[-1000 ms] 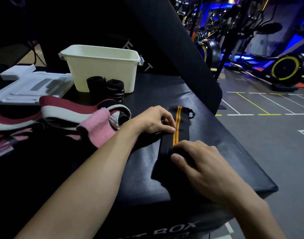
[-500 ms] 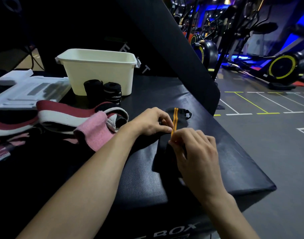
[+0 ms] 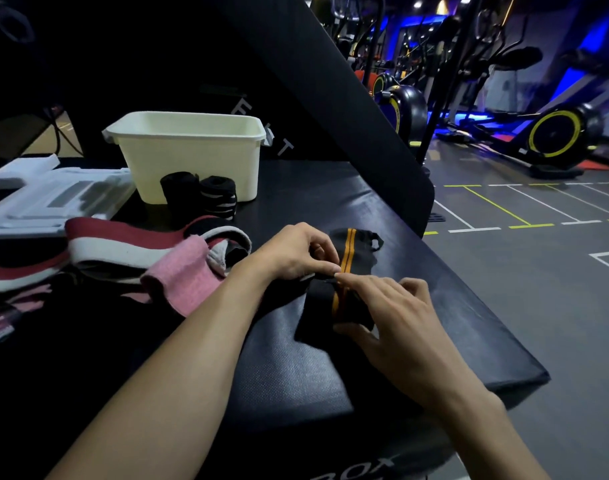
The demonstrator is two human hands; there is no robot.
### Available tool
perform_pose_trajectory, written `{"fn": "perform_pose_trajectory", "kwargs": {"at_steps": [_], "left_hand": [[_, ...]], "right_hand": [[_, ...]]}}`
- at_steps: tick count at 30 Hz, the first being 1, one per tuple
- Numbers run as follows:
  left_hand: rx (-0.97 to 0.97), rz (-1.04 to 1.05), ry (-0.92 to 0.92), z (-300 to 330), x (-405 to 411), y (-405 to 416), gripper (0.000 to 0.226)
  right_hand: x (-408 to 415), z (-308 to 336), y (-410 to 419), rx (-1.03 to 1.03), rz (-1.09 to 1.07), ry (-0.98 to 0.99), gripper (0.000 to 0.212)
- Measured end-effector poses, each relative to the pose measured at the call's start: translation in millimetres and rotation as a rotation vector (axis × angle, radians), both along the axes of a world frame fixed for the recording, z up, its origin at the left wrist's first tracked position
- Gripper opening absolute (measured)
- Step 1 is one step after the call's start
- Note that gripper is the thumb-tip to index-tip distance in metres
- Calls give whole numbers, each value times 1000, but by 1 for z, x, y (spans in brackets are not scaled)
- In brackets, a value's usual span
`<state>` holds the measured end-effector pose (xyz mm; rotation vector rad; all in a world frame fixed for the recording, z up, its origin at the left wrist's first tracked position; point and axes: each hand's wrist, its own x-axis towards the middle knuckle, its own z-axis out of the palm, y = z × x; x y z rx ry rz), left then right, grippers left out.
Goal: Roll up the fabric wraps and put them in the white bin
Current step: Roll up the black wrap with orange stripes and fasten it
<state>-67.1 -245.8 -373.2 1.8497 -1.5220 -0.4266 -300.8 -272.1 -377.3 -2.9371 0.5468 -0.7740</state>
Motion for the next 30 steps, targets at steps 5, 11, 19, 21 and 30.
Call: {"fn": "perform_pose_trajectory", "kwargs": {"at_steps": [5, 11, 19, 21, 30], "left_hand": [[84, -78, -9, 4, -2, 1, 20], [80, -108, 35, 2, -1, 0, 20], [63, -141, 97, -3, 5, -4, 10], [61, -136, 109, -4, 6, -4, 9], [46, -127, 81, -6, 10, -6, 11]], "right_hand": [[-9, 13, 19, 55, 103, 65, 33], [4, 10, 9, 183, -62, 78, 54], [14, -7, -15, 253, -138, -66, 52], [16, -6, -14, 249, -134, -224, 34], [12, -10, 0, 33, -76, -193, 47]]}}
